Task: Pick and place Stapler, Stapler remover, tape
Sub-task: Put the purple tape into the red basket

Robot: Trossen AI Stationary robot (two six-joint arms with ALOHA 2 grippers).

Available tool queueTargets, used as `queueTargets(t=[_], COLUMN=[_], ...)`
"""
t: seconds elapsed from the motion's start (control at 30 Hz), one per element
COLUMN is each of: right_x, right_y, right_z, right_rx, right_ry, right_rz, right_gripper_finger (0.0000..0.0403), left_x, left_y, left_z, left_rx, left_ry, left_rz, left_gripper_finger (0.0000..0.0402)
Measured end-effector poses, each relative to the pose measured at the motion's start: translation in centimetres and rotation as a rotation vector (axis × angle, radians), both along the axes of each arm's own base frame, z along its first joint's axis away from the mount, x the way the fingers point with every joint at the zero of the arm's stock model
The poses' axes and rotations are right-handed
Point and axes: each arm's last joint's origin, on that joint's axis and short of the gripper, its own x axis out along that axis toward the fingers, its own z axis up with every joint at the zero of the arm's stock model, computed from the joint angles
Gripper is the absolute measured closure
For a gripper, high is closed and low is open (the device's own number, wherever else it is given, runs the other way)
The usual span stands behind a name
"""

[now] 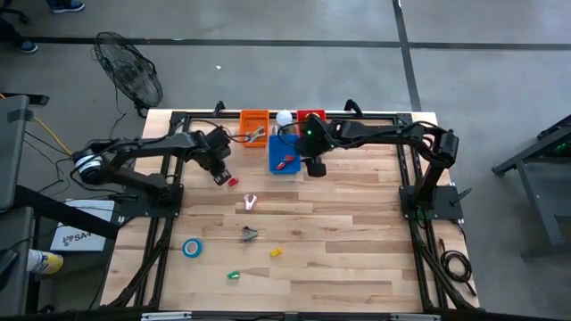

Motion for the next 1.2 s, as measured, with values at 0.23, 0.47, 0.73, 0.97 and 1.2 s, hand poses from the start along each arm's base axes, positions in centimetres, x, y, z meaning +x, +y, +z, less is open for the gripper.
queueTargets(t=[0.23, 0.47, 0.73, 0.97, 1.2], right_x=[1.1, 1.3, 1.1, 1.2, 1.4], right_y=[0.4, 0.8, 2.2, 3.9, 4.3], right_z=[0.4, -0.7, -0.9, -0.1, 1.2], right_rx=[0.019, -0.054, -0.099, -0.173, -0.225], right_ry=[-0.206, -0.459, -0.723, -0.874, -0.991], right_rz=[0.150, 0.201, 0.241, 0.277, 0.291], right_gripper_finger=[0.0176, 0.0176, 0.0176, 0.0176, 0.0176], left_x=[0.6, 2.5, 4.5, 5.0, 5.4], left_y=[-0.9, -2.7, -4.1, -4.3, -4.4], left_z=[3.0, 5.7, 8.1, 9.4, 10.1], left_rx=[0.086, 0.168, 0.273, 0.304, 0.316], left_ry=[-0.245, -0.537, -0.820, -0.979, -1.075], left_rz=[-0.136, -0.394, -0.610, -0.703, -0.769], left_gripper_finger=[0.0366, 0.0366, 0.0366, 0.0366, 0.0366])
